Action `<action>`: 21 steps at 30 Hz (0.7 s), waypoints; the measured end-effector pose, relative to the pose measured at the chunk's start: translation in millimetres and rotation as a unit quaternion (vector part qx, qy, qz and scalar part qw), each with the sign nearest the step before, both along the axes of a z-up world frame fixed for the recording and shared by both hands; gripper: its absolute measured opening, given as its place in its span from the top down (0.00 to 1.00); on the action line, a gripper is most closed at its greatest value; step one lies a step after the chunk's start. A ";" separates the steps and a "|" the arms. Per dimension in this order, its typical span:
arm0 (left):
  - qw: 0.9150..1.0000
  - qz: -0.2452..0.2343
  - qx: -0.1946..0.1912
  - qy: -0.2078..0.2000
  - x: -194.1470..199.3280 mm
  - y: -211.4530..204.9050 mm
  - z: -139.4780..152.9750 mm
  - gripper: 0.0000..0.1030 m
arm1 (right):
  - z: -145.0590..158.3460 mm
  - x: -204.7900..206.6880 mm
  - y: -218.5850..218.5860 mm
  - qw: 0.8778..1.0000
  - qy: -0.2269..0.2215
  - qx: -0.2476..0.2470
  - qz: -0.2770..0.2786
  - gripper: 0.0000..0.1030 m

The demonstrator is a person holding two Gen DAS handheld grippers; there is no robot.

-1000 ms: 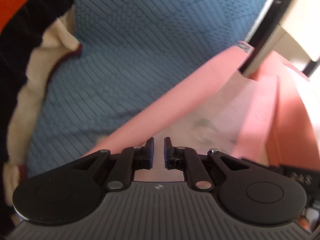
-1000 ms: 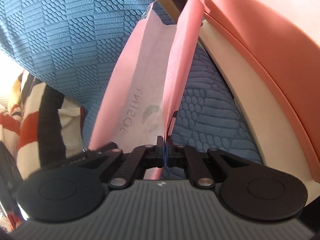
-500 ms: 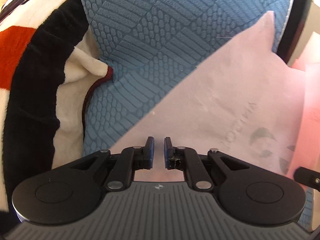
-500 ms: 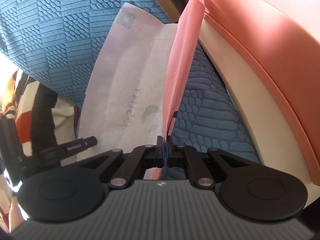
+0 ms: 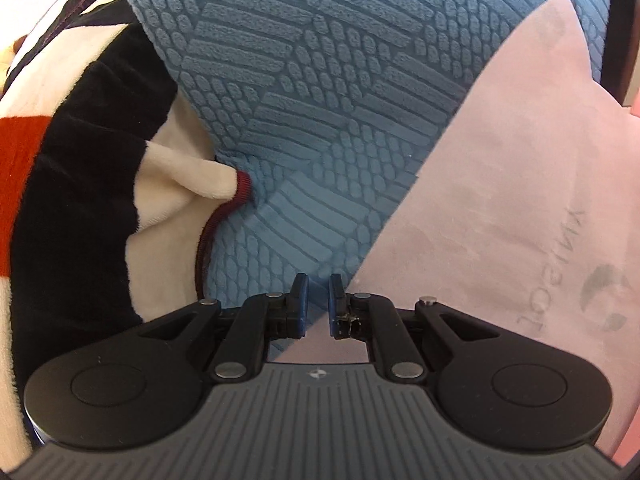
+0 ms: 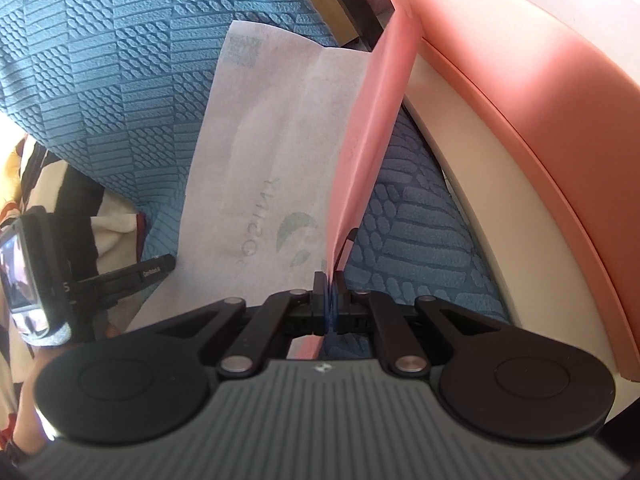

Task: Organize objects

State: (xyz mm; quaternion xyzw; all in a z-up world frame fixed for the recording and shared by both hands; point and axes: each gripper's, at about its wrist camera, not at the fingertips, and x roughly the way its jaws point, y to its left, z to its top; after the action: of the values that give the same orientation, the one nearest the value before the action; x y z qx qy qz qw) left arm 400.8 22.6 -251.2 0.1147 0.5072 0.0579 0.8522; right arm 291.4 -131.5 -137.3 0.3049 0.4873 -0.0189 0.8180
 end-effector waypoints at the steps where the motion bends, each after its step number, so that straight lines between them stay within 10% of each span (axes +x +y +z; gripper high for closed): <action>1: 1.000 0.002 -0.008 -0.001 -0.6 1.3 3.6 0.89 | 0.0 0.2 -0.5 1.000 0.001 -0.001 0.000 0.95; 21: 0.973 0.013 -0.168 -0.155 -78.1 9.8 99.7 0.86 | -2.9 0.2 -1.5 1.000 0.002 0.003 -0.001 0.95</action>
State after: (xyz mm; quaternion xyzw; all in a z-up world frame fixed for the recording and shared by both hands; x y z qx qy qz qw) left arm 322.7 32.4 -151.6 -0.0470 0.3730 -0.0002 0.9267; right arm 291.6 -133.0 -140.2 0.3076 0.4893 -0.0187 0.8159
